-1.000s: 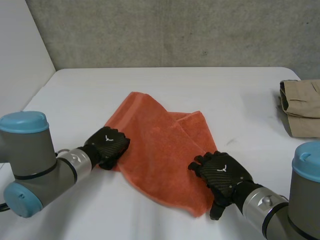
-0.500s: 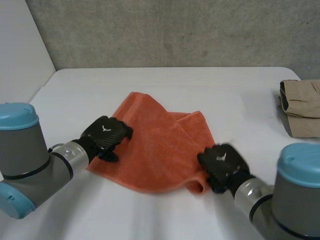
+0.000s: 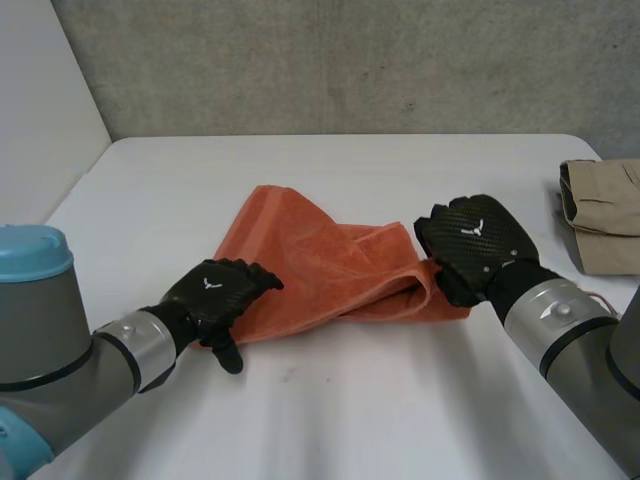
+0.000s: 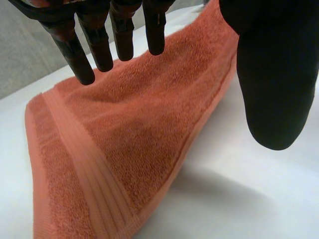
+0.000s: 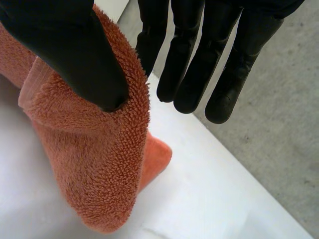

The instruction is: Fold the laundry.

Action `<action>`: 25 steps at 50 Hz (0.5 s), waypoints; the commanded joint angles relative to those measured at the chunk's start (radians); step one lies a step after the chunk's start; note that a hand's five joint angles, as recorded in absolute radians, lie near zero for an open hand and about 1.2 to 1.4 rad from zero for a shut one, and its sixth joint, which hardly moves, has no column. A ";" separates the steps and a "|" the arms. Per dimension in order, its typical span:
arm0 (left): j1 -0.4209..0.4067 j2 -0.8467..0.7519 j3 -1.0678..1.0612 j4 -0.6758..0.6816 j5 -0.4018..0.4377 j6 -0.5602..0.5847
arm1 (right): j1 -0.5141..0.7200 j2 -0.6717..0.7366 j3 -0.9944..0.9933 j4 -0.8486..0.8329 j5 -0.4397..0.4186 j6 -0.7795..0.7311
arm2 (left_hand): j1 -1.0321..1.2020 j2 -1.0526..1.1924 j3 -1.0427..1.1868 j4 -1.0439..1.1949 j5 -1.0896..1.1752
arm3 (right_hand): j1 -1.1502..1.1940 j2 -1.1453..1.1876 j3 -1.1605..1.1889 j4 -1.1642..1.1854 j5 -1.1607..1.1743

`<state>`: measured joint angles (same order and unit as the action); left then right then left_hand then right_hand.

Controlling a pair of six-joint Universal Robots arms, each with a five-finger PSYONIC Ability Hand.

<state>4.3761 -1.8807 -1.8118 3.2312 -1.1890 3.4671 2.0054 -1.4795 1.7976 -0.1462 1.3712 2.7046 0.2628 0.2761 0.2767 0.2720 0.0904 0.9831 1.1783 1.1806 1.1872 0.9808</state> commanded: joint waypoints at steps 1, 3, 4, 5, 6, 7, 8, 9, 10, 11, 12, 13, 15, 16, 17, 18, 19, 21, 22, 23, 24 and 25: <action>-0.029 -0.080 0.063 0.001 -0.038 -0.060 | 0.007 -0.044 -0.020 0.037 -0.001 0.004 | 0.033 0.020 0.019 0.024 0.031 | 0.413 0.218 0.216 0.209 0.241; -0.044 -0.104 0.084 0.001 -0.046 -0.063 | 0.007 -0.048 -0.021 0.042 -0.001 0.015 | 0.047 0.034 0.034 0.038 0.045 | 0.413 0.218 0.216 0.209 0.241; -0.047 -0.113 0.091 0.002 -0.050 -0.065 | 0.007 -0.053 -0.021 0.045 -0.001 0.020 | 0.053 0.040 0.040 0.044 0.051 | 0.413 0.218 0.216 0.209 0.241; -0.050 -0.121 0.098 0.002 -0.057 -0.065 | 0.007 -0.058 -0.021 0.051 -0.001 0.026 | 0.059 0.046 0.045 0.050 0.057 | 0.413 0.218 0.216 0.209 0.241; -0.053 -0.139 0.114 0.002 -0.075 -0.068 | 0.007 -0.059 -0.021 0.053 -0.001 0.029 | 0.086 0.072 0.072 0.076 0.083 | 0.413 0.218 0.216 0.209 0.241; -0.055 -0.146 0.120 0.004 -0.083 -0.069 | 0.006 -0.061 -0.021 0.056 -0.001 0.030 | 0.121 0.107 0.107 0.111 0.119 | 0.413 0.218 0.216 0.209 0.241; -0.056 -0.152 0.127 0.007 -0.090 -0.072 | 0.006 -0.062 -0.021 0.062 -0.001 0.034 | 0.179 0.166 0.165 0.170 0.177 | 0.413 0.218 0.216 0.209 0.241; -0.064 -0.161 0.141 0.019 -0.107 -0.080 | 0.006 -0.065 -0.021 0.065 -0.001 0.035 | 0.348 0.335 0.334 0.339 0.346 | 0.413 0.218 0.216 0.209 0.241; -0.070 -0.166 0.147 0.025 -0.113 -0.085 | 0.006 -0.067 -0.020 0.068 -0.001 0.037 | 0.472 0.459 0.458 0.463 0.470 | 0.413 0.218 0.216 0.209 0.241; -0.075 -0.169 0.152 0.035 -0.119 -0.089 | 0.003 -0.071 -0.020 0.074 -0.001 0.035 | 0.630 0.617 0.616 0.621 0.628 | 0.413 0.218 0.216 0.209 0.241; -0.081 -0.172 0.157 0.042 -0.126 -0.095 | 0.000 -0.074 -0.020 0.076 -0.001 0.035 | 0.806 0.793 0.792 0.797 0.804 | 0.413 0.218 0.216 0.209 0.241; -0.087 -0.175 0.164 0.056 -0.136 -0.101 | -0.005 -0.077 -0.018 0.077 -0.001 0.035 | 1.084 1.071 1.070 1.075 1.082 | 0.413 0.218 0.216 0.209 0.241; -0.095 -0.172 0.169 0.062 -0.144 -0.102 | -0.010 -0.084 -0.020 0.086 -0.003 0.034 | 1.133 1.120 1.120 1.124 1.131 | 0.413 0.218 0.216 0.209 0.241; -0.102 -0.160 0.166 0.067 -0.149 -0.102 | -0.010 -0.087 -0.020 0.091 -0.003 0.031 | 1.133 1.120 1.120 1.124 1.131 | 0.413 0.218 0.216 0.209 0.241; -0.109 -0.149 0.164 0.068 -0.150 -0.102 | -0.010 -0.090 -0.020 0.097 -0.006 0.027 | 1.133 1.120 1.120 1.124 1.131 | 0.413 0.218 0.216 0.209 0.241; -0.113 -0.134 0.163 0.068 -0.150 -0.102 | -0.010 -0.094 -0.023 0.103 -0.006 0.026 | 1.133 1.120 1.120 1.124 1.131 | 0.413 0.218 0.216 0.209 0.241; -0.118 -0.106 0.163 0.068 -0.152 -0.103 | -0.016 -0.104 -0.032 0.115 -0.011 0.024 | 1.133 1.120 1.120 1.124 1.131 | 0.413 0.218 0.216 0.209 0.241; -0.127 -0.008 0.154 0.071 -0.152 -0.106 | -0.026 -0.114 -0.049 0.129 -0.015 0.023 | 1.133 1.120 1.120 1.124 1.131 | 0.413 0.218 0.216 0.209 0.241; -0.130 0.026 0.152 0.073 -0.152 -0.108 | -0.037 -0.117 -0.061 0.137 -0.017 0.023 | 1.133 1.120 1.120 1.124 1.131 | 0.413 0.218 0.216 0.209 0.241; -0.133 0.056 0.150 0.076 -0.153 -0.109 | -0.068 -0.123 -0.087 0.151 -0.023 0.023 | 1.133 1.120 1.120 1.124 1.131 | 0.413 0.218 0.216 0.209 0.241; -0.142 0.108 0.150 0.081 -0.155 -0.114 | -0.083 -0.127 -0.102 0.158 -0.026 0.023 | 1.133 1.120 1.120 1.124 1.131 | 0.413 0.218 0.216 0.209 0.241; -0.147 0.132 0.150 0.082 -0.156 -0.118 | -0.100 -0.128 -0.118 0.166 -0.032 0.023 | 1.133 1.120 1.120 1.124 1.131 | 0.413 0.218 0.216 0.209 0.241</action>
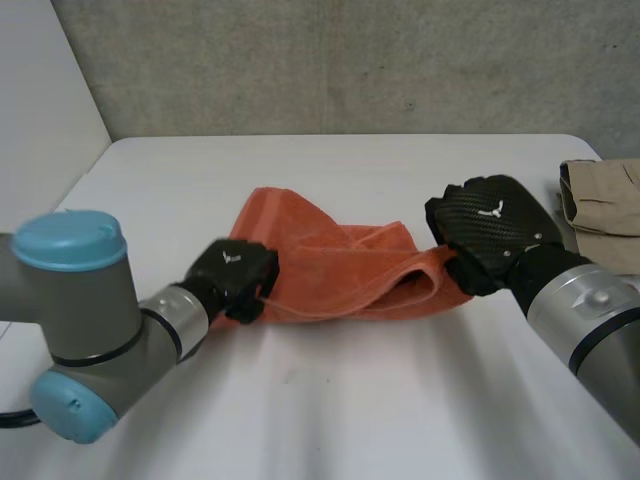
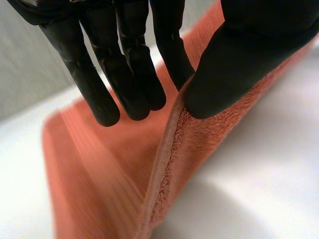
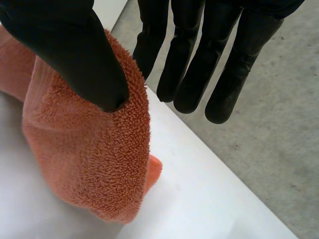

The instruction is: Fold the laundry.

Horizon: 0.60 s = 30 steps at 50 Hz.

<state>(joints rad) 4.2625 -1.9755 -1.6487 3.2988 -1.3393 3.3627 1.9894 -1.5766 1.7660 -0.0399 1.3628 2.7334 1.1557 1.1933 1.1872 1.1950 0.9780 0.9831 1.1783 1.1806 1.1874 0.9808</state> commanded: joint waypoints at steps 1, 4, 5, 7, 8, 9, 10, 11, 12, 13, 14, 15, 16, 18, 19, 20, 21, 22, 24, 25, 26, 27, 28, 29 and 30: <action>-0.039 0.251 -0.010 0.013 -0.006 -0.020 | -0.101 -0.033 -0.103 0.070 -0.031 -0.006 | 0.241 0.203 0.209 0.201 0.244 | 0.413 0.218 0.216 0.209 0.241; -0.067 0.331 0.007 0.012 -0.008 -0.060 | -0.138 -0.042 -0.193 0.109 -0.071 -0.006 | 0.241 0.203 0.209 0.201 0.244 | 0.413 0.218 0.216 0.209 0.241; -0.073 0.354 0.010 0.012 -0.008 -0.072 | -0.141 -0.042 -0.221 0.118 -0.080 -0.004 | 0.241 0.203 0.209 0.201 0.244 | 0.413 0.218 0.216 0.209 0.241; -0.081 0.404 0.021 0.012 -0.008 -0.106 | -0.149 -0.040 -0.305 0.143 -0.102 -0.001 | 0.241 0.203 0.209 0.201 0.244 | 0.413 0.218 0.216 0.209 0.241; -0.082 0.417 0.023 0.012 -0.008 -0.117 | -0.152 -0.036 -0.335 0.150 -0.106 -0.001 | 0.241 0.203 0.209 0.201 0.244 | 0.413 0.218 0.216 0.209 0.241; -0.082 0.426 0.026 0.012 -0.008 -0.124 | -0.152 -0.027 -0.365 0.161 -0.108 -0.001 | 0.241 0.203 0.209 0.201 0.244 | 0.413 0.218 0.216 0.209 0.241; -0.082 0.429 0.027 0.013 -0.008 -0.131 | -0.155 -0.001 -0.425 0.178 -0.111 -0.001 | 0.241 0.203 0.209 0.201 0.244 | 0.413 0.218 0.216 0.209 0.241; -0.082 0.429 0.029 0.015 -0.008 -0.140 | -0.156 0.022 -0.454 0.187 -0.113 0.000 | 0.241 0.203 0.209 0.201 0.244 | 0.413 0.218 0.216 0.209 0.241; -0.081 0.428 0.029 0.015 -0.008 -0.143 | -0.158 0.050 -0.483 0.198 -0.114 0.000 | 0.241 0.203 0.209 0.201 0.244 | 0.413 0.218 0.216 0.209 0.241; -0.081 0.425 0.030 0.015 -0.009 -0.144 | -0.155 0.109 -0.543 0.221 -0.116 0.000 | 0.241 0.203 0.209 0.201 0.244 | 0.413 0.218 0.216 0.209 0.241; -0.079 0.422 0.029 0.015 -0.008 -0.146 | -0.149 0.142 -0.572 0.233 -0.116 0.000 | 0.241 0.203 0.209 0.201 0.244 | 0.413 0.218 0.216 0.209 0.241; -0.076 0.403 0.027 0.015 -0.009 -0.146 | -0.144 0.174 -0.601 0.247 -0.117 -0.001 | 0.241 0.203 0.209 0.201 0.244 | 0.413 0.218 0.216 0.209 0.241; -0.076 0.389 0.026 0.016 -0.009 -0.144 | -0.144 0.205 -0.631 0.261 -0.119 -0.003 | 0.241 0.203 0.209 0.201 0.244 | 0.413 0.218 0.216 0.209 0.241; -0.075 0.331 0.020 0.015 -0.009 -0.140 | -0.136 0.291 -0.709 0.308 -0.122 -0.006 | 0.241 0.203 0.209 0.201 0.244 | 0.413 0.218 0.216 0.209 0.241; -0.073 0.313 0.018 0.015 -0.011 -0.138 | -0.132 0.315 -0.730 0.324 -0.122 -0.008 | 0.241 0.203 0.209 0.201 0.244 | 0.413 0.218 0.216 0.209 0.241; -0.073 0.294 0.017 0.015 -0.011 -0.137 | -0.124 0.344 -0.752 0.336 -0.119 -0.009 | 0.241 0.203 0.209 0.201 0.244 | 0.413 0.218 0.216 0.209 0.241; -0.072 0.276 0.015 0.015 -0.011 -0.137 | -0.098 0.418 -0.792 0.365 -0.119 -0.017 | 0.241 0.203 0.209 0.201 0.244 | 0.413 0.218 0.216 0.209 0.241; -0.069 0.241 0.015 0.015 -0.018 -0.138 | -0.087 0.446 -0.803 0.373 -0.119 -0.021 | 0.241 0.203 0.209 0.201 0.244 | 0.413 0.218 0.216 0.209 0.241; -0.062 0.204 0.015 0.016 -0.030 -0.137 | -0.063 0.499 -0.821 0.387 -0.117 -0.034 | 0.241 0.203 0.209 0.201 0.244 | 0.413 0.218 0.216 0.209 0.241; -0.059 0.181 0.016 0.016 -0.038 -0.135 | -0.034 0.548 -0.836 0.399 -0.108 -0.053 | 0.241 0.203 0.209 0.201 0.244 | 0.185 -0.011 -0.013 -0.020 0.012; -0.050 0.140 0.020 0.018 -0.052 -0.132 | -0.020 0.572 -0.841 0.403 -0.105 -0.064 | 0.241 0.203 0.209 0.201 0.244 | -0.036 -0.231 -0.233 -0.240 -0.208; -0.044 0.120 0.024 0.018 -0.061 -0.131 | -0.006 0.590 -0.844 0.408 -0.100 -0.076 | 0.241 0.203 0.209 0.201 0.244 | -0.273 -0.469 -0.471 -0.478 -0.446; -0.036 0.104 0.027 0.018 -0.070 -0.129 | 0.005 0.604 -0.843 0.410 -0.093 -0.086 | 0.241 0.203 0.209 0.201 0.244 | -0.473 -0.669 -0.671 -0.678 -0.646; -0.027 0.090 0.030 0.018 -0.076 -0.129 | 0.015 0.619 -0.835 0.411 -0.074 -0.093 | 0.241 0.203 0.209 0.201 0.244 | -0.734 -0.929 -0.932 -0.938 -0.906; -0.010 0.069 0.038 0.018 -0.090 -0.126 | 0.017 0.622 -0.832 0.411 -0.059 -0.093 | 0.241 0.203 0.209 0.201 0.244 | -0.809 -1.004 -1.006 -1.013 -0.981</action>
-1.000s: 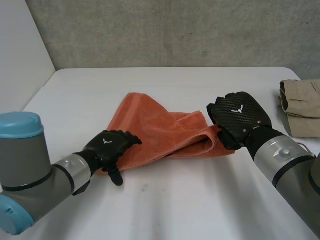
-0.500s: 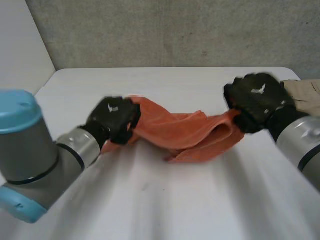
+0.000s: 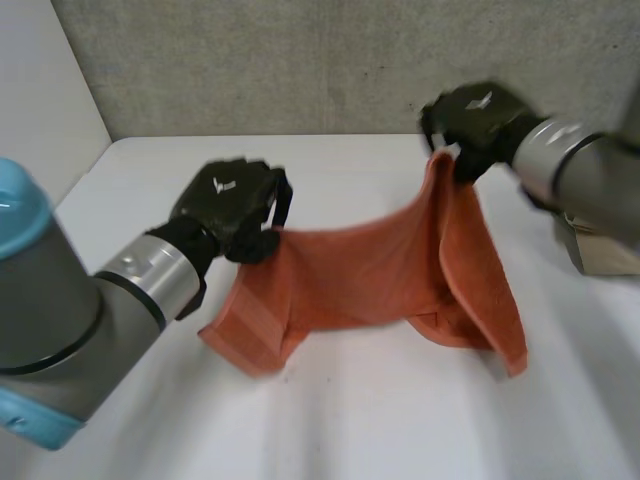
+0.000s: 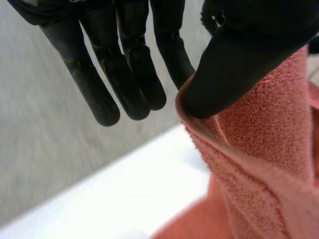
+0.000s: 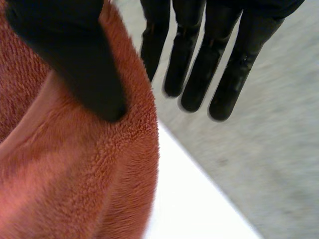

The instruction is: Fold the laundry.

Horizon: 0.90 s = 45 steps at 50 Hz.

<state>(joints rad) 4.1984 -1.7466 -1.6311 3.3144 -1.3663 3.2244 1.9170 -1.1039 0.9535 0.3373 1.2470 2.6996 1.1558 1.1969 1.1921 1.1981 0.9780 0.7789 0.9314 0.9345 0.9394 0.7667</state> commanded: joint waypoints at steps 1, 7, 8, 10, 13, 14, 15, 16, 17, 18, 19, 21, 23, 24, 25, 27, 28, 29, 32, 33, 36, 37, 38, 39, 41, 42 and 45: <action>0.063 -0.168 0.025 0.002 -0.068 0.012 | 0.089 0.150 -0.016 0.032 0.075 -0.055 | 0.240 0.199 0.204 0.198 0.244 | -0.604 -0.757 -0.760 -0.765 -0.767; 0.103 -0.179 0.045 -0.001 -0.071 0.012 | 0.089 0.109 0.094 -0.050 0.299 0.119 | 0.240 0.199 0.204 0.198 0.244 | -0.604 -0.757 -0.760 -0.765 -0.767; 0.114 -0.177 0.045 -0.001 -0.071 0.012 | 0.088 0.090 0.120 -0.069 0.317 0.149 | 0.240 0.199 0.204 0.198 0.244 | -0.604 -0.757 -0.760 -0.765 -0.767; 0.121 -0.177 0.043 -0.001 -0.069 0.012 | 0.080 0.037 0.190 -0.096 0.341 0.202 | 0.240 0.199 0.204 0.198 0.244 | -0.604 -0.757 -0.760 -0.765 -0.767; 0.127 -0.175 0.039 -0.001 -0.069 0.012 | 0.031 -0.077 0.330 -0.129 0.336 0.275 | 0.240 0.199 0.204 0.198 0.244 | -0.604 -0.757 -0.760 -0.765 -0.767; 0.127 -0.175 0.037 -0.001 -0.069 0.012 | 0.001 -0.120 0.400 -0.133 0.324 0.295 | 0.240 0.199 0.204 0.198 0.244 | -0.604 -0.757 -0.760 -0.765 -0.767; 0.127 -0.175 0.036 0.000 -0.069 0.012 | -0.012 -0.134 0.433 -0.135 0.316 0.296 | 0.240 0.199 0.204 0.198 0.244 | -0.604 -0.757 -0.760 -0.765 -0.767; 0.127 -0.177 0.031 0.000 -0.069 0.012 | -0.021 -0.143 0.464 -0.136 0.305 0.295 | 0.240 0.199 0.204 0.198 0.244 | -0.604 -0.757 -0.760 -0.765 -0.767; 0.127 -0.177 0.028 0.002 -0.069 0.012 | -0.029 -0.151 0.494 -0.139 0.293 0.290 | 0.240 0.199 0.204 0.198 0.244 | -0.604 -0.757 -0.760 -0.765 -0.767; 0.127 -0.179 0.027 0.002 -0.068 0.011 | -0.044 -0.158 0.552 -0.145 0.269 0.278 | 0.240 0.199 0.204 0.198 0.244 | -0.604 -0.757 -0.760 -0.765 -0.767; 0.129 -0.179 0.025 0.002 -0.069 0.011 | -0.046 -0.165 0.583 -0.152 0.256 0.270 | 0.240 0.199 0.204 0.198 0.244 | -0.604 -0.757 -0.760 -0.765 -0.767; 0.129 -0.180 0.025 0.002 -0.069 0.011 | -0.049 -0.177 0.642 -0.173 0.244 0.253 | 0.240 0.199 0.204 0.198 0.244 | -0.604 -0.757 -0.760 -0.765 -0.767; 0.130 -0.182 0.025 0.002 -0.069 0.011 | -0.068 -0.215 0.735 -0.240 0.238 0.227 | 0.240 0.199 0.204 0.198 0.244 | -0.604 -0.757 -0.760 -0.765 -0.767; 0.131 -0.182 0.024 0.002 -0.069 0.011 | -0.082 -0.226 0.766 -0.269 0.236 0.220 | 0.240 0.199 0.204 0.198 0.244 | -0.604 -0.757 -0.760 -0.765 -0.767; 0.132 -0.182 0.024 0.002 -0.069 0.011 | -0.099 -0.235 0.796 -0.299 0.235 0.209 | 0.240 0.199 0.204 0.198 0.244 | -0.604 -0.757 -0.760 -0.765 -0.767; 0.132 -0.182 0.024 0.002 -0.069 0.011 | -0.148 -0.244 0.878 -0.374 0.232 0.169 | 0.240 0.199 0.204 0.198 0.244 | -0.604 -0.757 -0.760 -0.765 -0.767; 0.134 -0.182 0.024 0.002 -0.069 0.011 | -0.157 -0.244 0.896 -0.391 0.229 0.157 | 0.240 0.199 0.204 0.198 0.244 | -0.604 -0.757 -0.760 -0.765 -0.767; 0.134 -0.183 0.022 0.002 -0.069 0.011 | -0.168 -0.244 0.915 -0.406 0.226 0.143 | 0.240 0.199 0.204 0.198 0.244 | -0.604 -0.757 -0.760 -0.765 -0.767; 0.137 -0.183 0.020 0.004 -0.068 0.011 | -0.188 -0.240 0.955 -0.454 0.229 0.094 | 0.240 0.199 0.204 0.198 0.244 | -0.604 -0.757 -0.760 -0.765 -0.767; 0.137 -0.183 0.020 0.004 -0.068 0.011 | -0.188 -0.235 0.959 -0.463 0.230 0.085 | 0.240 0.199 0.204 0.198 0.244 | -0.604 -0.757 -0.760 -0.765 -0.767; 0.137 -0.189 0.020 0.004 -0.068 0.011 | -0.191 -0.180 0.955 -0.495 0.230 0.072 | 0.240 0.199 0.204 0.198 0.244 | -0.597 -0.750 -0.753 -0.758 -0.759; 0.137 -0.191 0.020 0.004 -0.066 0.011 | -0.191 -0.166 0.950 -0.501 0.230 0.072 | 0.240 0.199 0.204 0.198 0.244 | -0.591 -0.744 -0.747 -0.752 -0.754; 0.137 -0.192 0.020 0.004 -0.068 0.011 | -0.194 -0.140 0.940 -0.507 0.227 0.077 | 0.240 0.199 0.204 0.198 0.244 | -0.585 -0.738 -0.741 -0.746 -0.748; 0.137 -0.197 0.020 0.004 -0.068 0.011 | -0.196 -0.128 0.932 -0.509 0.226 0.081 | 0.240 0.199 0.204 0.198 0.244 | -0.571 -0.723 -0.726 -0.731 -0.733; 0.137 -0.202 0.020 0.004 -0.068 0.011 | -0.202 -0.110 0.917 -0.514 0.227 0.085 | 0.240 0.199 0.204 0.198 0.244 | -0.536 -0.688 -0.691 -0.696 -0.698; 0.137 -0.203 0.020 0.004 -0.068 0.011 | -0.208 -0.094 0.901 -0.517 0.229 0.086 | 0.240 0.199 0.204 0.198 0.244 | -0.527 -0.679 -0.682 -0.687 -0.689; 0.137 -0.206 0.019 0.004 -0.068 0.011 | -0.210 -0.071 0.881 -0.526 0.226 0.095 | 0.240 0.199 0.204 0.198 0.244 | -0.474 -0.626 -0.630 -0.634 -0.636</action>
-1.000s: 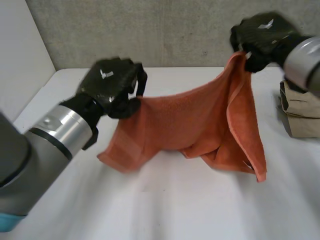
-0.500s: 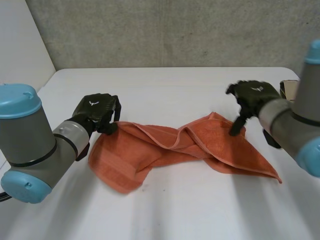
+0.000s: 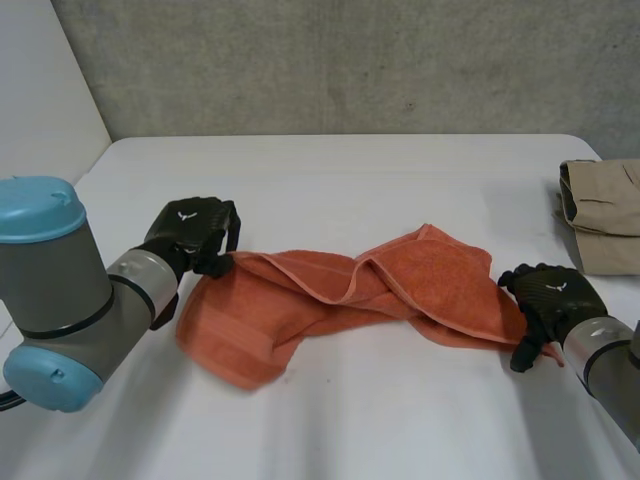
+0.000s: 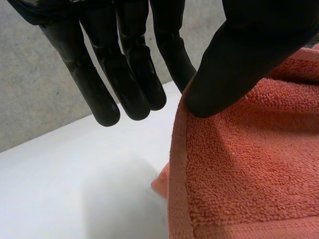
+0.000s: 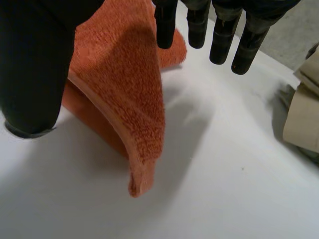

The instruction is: Fold the laundry.

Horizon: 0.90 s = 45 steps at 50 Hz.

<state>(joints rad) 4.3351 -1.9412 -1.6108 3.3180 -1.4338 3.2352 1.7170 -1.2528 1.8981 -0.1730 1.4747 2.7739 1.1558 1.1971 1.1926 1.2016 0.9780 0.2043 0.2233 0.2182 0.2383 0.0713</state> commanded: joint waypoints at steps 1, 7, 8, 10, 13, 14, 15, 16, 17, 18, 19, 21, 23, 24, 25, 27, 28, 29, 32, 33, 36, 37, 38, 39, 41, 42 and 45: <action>0.000 -0.013 -0.001 0.000 0.000 0.000 | -0.008 0.096 -0.079 -0.023 -0.005 0.033 | 0.240 0.199 0.204 0.195 0.244 | 0.153 0.134 0.139 0.119 0.112; -0.002 -0.012 -0.001 -0.002 -0.002 0.000 | -0.013 0.131 -0.132 -0.031 -0.053 0.116 | 0.240 0.199 0.204 0.195 0.244 | 0.965 0.946 0.951 0.931 0.923; -0.002 -0.012 -0.001 -0.002 -0.002 0.000 | -0.013 0.133 -0.137 -0.029 -0.068 0.127 | 0.240 0.199 0.204 0.195 0.244 | 1.190 1.171 1.176 1.156 1.148; -0.003 -0.008 0.000 -0.008 -0.004 0.001 | -0.017 0.128 -0.157 -0.019 -0.117 0.148 | 0.240 0.199 0.204 0.195 0.244 | 1.192 1.173 1.178 1.158 1.150; -0.006 0.010 0.003 -0.015 -0.004 0.003 | -0.046 0.113 -0.191 0.015 -0.171 0.167 | 0.240 0.199 0.204 0.195 0.244 | 1.192 1.173 1.178 1.158 1.150; -0.006 0.021 0.003 -0.017 -0.004 0.003 | -0.056 0.102 -0.201 0.033 -0.184 0.161 | 0.240 0.199 0.204 0.195 0.244 | 1.192 1.173 1.178 1.158 1.150; -0.006 0.037 0.005 -0.020 -0.004 0.005 | -0.063 0.084 -0.212 0.052 -0.195 0.156 | 0.240 0.199 0.204 0.195 0.244 | 1.192 1.173 1.178 1.158 1.150; -0.006 0.060 0.005 -0.025 -0.004 0.008 | -0.074 0.020 -0.247 0.099 -0.220 0.150 | 0.240 0.199 0.204 0.195 0.244 | 1.192 1.173 1.178 1.158 1.150; -0.003 0.115 0.005 -0.037 -0.002 0.023 | -0.077 -0.017 -0.272 0.128 -0.227 0.147 | 0.240 0.199 0.204 0.195 0.244 | 1.192 1.173 1.178 1.158 1.150; -0.003 0.142 0.005 -0.044 -0.002 0.034 | -0.077 -0.051 -0.295 0.160 -0.234 0.141 | 0.240 0.199 0.204 0.195 0.244 | 1.192 1.173 1.178 1.158 1.150; 0.000 0.168 0.006 -0.054 -0.002 0.047 | -0.077 -0.085 -0.318 0.194 -0.240 0.133 | 0.240 0.199 0.204 0.195 0.244 | 1.192 1.173 1.178 1.158 1.150; 0.009 0.235 0.014 -0.083 -0.002 0.099 | -0.086 -0.158 -0.387 0.283 -0.258 0.089 | 0.240 0.199 0.204 0.195 0.244 | 1.192 1.173 1.178 1.158 1.150; 0.017 0.277 0.020 -0.100 0.000 0.136 | -0.094 -0.189 -0.439 0.332 -0.266 0.047 | 0.240 0.199 0.204 0.195 0.244 | 1.192 1.173 1.178 1.158 1.150; 0.021 0.298 0.025 -0.110 0.003 0.155 | -0.100 -0.210 -0.497 0.378 -0.267 -0.001 | 0.240 0.199 0.204 0.195 0.244 | 1.192 1.173 1.178 1.158 1.150; 0.031 0.339 0.038 -0.135 0.003 0.188 | -0.102 -0.217 -0.523 0.397 -0.267 -0.026 | 0.240 0.199 0.204 0.195 0.244 | 1.192 1.173 1.178 1.158 1.150; 0.035 0.372 0.057 -0.161 0.003 0.216 | -0.102 -0.235 -0.571 0.435 -0.267 -0.077 | 0.240 0.199 0.204 0.195 0.244 | 1.192 1.173 1.178 1.158 1.150; 0.037 0.383 0.067 -0.173 0.003 0.228 | -0.096 -0.253 -0.615 0.467 -0.261 -0.132 | 0.240 0.199 0.204 0.195 0.244 | 1.192 1.173 1.178 1.158 1.150; 0.041 0.401 0.092 -0.201 0.003 0.248 | -0.094 -0.264 -0.646 0.489 -0.254 -0.158 | 0.240 0.199 0.204 0.195 0.244 | 1.192 1.173 1.178 1.158 1.150; 0.046 0.407 0.132 -0.236 0.003 0.267 | -0.091 -0.272 -0.743 0.564 -0.243 -0.245 | 0.240 0.199 0.204 0.195 0.244 | 1.192 1.173 1.178 1.158 1.150; 0.052 0.403 0.153 -0.253 0.003 0.273 | -0.091 -0.270 -0.766 0.584 -0.241 -0.261 | 0.240 0.199 0.204 0.195 0.244 | 1.192 1.173 1.178 1.158 1.150; 0.064 0.377 0.183 -0.261 -0.002 0.284 | -0.076 -0.228 -0.836 0.642 -0.228 -0.304 | 0.240 0.199 0.204 0.195 0.244 | 1.192 1.173 1.178 1.158 1.150; 0.072 0.348 0.199 -0.259 -0.004 0.293 | -0.064 -0.211 -0.852 0.653 -0.220 -0.309 | 0.240 0.199 0.204 0.195 0.244 | 1.192 1.173 1.178 1.158 1.150; 0.075 0.331 0.209 -0.259 -0.004 0.299 | -0.045 -0.189 -0.870 0.662 -0.209 -0.315 | 0.240 0.199 0.204 0.195 0.244 | 1.192 1.173 1.178 1.158 1.150; 0.077 0.311 0.216 -0.259 -0.004 0.305 | -0.002 -0.138 -0.905 0.674 -0.183 -0.324 | 0.240 0.199 0.204 0.195 0.244 | 1.192 1.173 1.178 1.158 1.150; 0.077 0.240 0.252 -0.259 -0.005 0.327 | 0.039 -0.077 -0.941 0.685 -0.150 -0.339 | 0.240 0.199 0.204 0.195 0.244 | 1.192 1.173 1.178 1.158 1.150; 0.077 0.213 0.264 -0.259 -0.005 0.331 | 0.065 -0.021 -0.974 0.693 -0.113 -0.353 | 0.240 0.199 0.204 0.195 0.244 | 1.192 1.173 1.178 1.158 1.150; 0.075 0.099 0.322 -0.255 -0.002 0.359 | 0.084 0.062 -1.014 0.692 -0.062 -0.376 | 0.240 0.199 0.204 0.195 0.244 | 1.192 1.173 1.178 1.158 1.150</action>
<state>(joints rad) 4.4085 -1.6531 -1.3775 3.0539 -1.4370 3.5520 1.7161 -1.3792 0.9821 0.5033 1.3040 2.4364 1.1558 1.1988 1.1941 1.2023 0.9780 0.9774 1.1775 1.1810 1.1886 0.9763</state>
